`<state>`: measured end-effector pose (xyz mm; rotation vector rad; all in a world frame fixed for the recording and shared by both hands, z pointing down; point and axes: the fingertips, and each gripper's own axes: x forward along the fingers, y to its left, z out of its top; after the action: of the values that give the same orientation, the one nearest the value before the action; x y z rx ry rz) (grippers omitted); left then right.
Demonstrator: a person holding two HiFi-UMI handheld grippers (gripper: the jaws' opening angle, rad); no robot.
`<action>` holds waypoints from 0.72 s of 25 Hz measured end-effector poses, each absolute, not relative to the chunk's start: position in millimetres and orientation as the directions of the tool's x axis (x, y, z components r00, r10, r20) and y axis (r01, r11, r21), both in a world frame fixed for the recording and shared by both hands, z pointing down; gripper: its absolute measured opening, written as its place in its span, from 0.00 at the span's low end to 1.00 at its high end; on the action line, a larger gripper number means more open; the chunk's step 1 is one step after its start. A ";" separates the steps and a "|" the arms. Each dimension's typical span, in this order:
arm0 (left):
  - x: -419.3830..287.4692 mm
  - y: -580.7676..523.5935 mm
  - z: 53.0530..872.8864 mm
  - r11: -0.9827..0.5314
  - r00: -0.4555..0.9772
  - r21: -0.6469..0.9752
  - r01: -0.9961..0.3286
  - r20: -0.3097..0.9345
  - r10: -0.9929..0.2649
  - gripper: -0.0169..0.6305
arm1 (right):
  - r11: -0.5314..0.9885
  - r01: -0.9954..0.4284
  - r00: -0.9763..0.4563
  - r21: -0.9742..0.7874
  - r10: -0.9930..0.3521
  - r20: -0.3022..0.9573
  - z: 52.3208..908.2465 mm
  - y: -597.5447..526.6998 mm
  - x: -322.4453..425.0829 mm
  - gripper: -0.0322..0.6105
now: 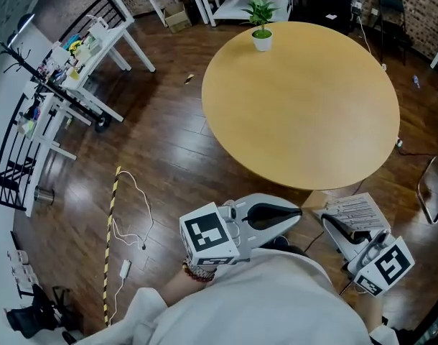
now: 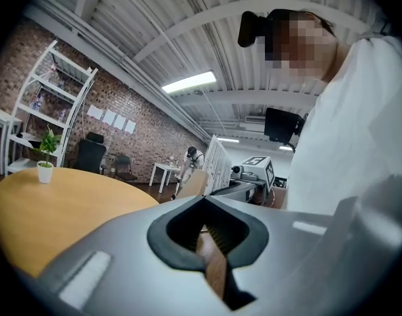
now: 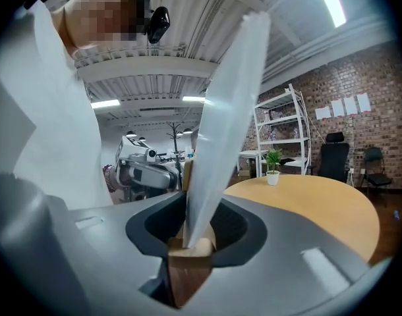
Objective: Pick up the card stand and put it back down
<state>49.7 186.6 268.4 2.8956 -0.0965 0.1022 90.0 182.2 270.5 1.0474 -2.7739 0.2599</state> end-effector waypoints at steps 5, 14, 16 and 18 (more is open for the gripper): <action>53.6 188.5 258.0 -0.977 0.994 0.194 -0.092 0.081 -0.078 0.02 | 0.736 -0.669 -0.738 -0.102 -0.642 0.206 266.1 185.4 97.8 0.23; 51.8 190.1 258.3 -0.973 0.993 0.208 -0.101 0.075 -0.087 0.02 | 0.720 -0.685 -0.724 -0.108 -0.658 0.208 265.3 187.3 101.3 0.23; 50.1 191.9 258.7 -0.972 0.994 0.216 -0.096 0.078 -0.081 0.02 | 0.713 -0.692 -0.719 -0.116 -0.665 0.204 263.9 188.0 102.6 0.23; 47.0 192.3 257.9 -0.972 0.994 0.218 -0.091 0.076 -0.076 0.02 | 0.706 -0.697 -0.714 -0.122 -0.670 0.204 263.2 187.1 102.3 0.23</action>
<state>47.0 192.3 257.9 2.9146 -0.1240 0.0980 102.3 187.1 263.2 1.1156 -2.7669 0.2866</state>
